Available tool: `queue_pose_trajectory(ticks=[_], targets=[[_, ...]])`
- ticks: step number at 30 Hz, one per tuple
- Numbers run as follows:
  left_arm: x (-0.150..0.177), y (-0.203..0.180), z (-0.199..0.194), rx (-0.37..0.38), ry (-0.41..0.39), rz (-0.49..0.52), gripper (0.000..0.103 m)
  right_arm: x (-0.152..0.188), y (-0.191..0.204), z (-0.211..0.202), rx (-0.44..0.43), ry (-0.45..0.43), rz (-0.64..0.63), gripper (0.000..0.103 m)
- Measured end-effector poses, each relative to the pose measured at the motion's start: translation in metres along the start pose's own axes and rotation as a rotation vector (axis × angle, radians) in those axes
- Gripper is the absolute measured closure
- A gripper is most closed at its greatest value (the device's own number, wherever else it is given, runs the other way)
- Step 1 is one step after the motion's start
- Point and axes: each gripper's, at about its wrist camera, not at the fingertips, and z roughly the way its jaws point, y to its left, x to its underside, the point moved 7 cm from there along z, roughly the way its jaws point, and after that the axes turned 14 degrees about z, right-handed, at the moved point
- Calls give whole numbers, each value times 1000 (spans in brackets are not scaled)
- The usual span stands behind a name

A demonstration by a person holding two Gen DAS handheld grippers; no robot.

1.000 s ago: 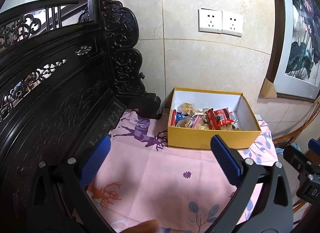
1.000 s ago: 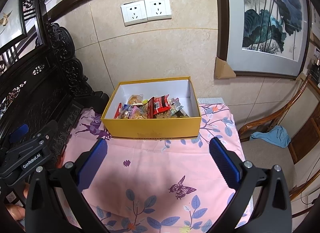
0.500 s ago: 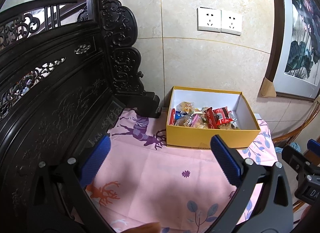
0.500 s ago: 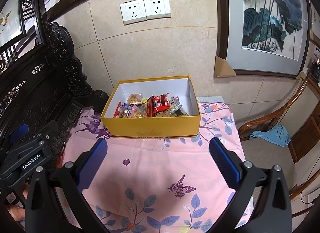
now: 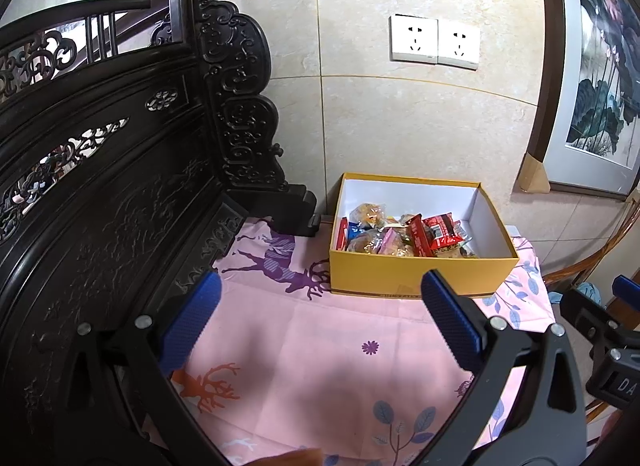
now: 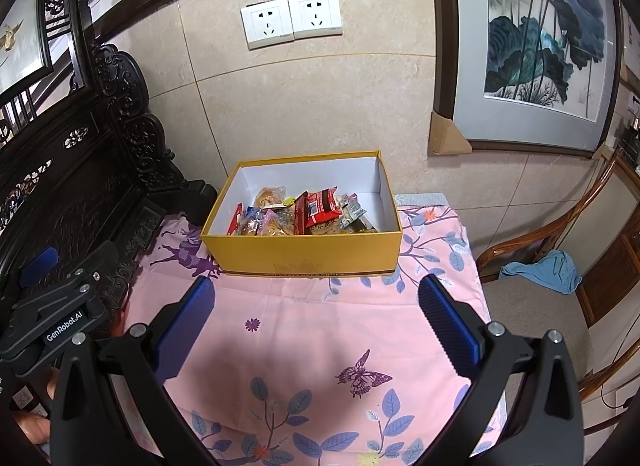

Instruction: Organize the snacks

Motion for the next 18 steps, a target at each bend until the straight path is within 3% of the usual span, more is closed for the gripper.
queue_pose_trajectory(ticks=[18], targets=[[-1, -2, -5, -12, -21, 3, 2, 0, -1, -1, 0, 2, -2, 1]])
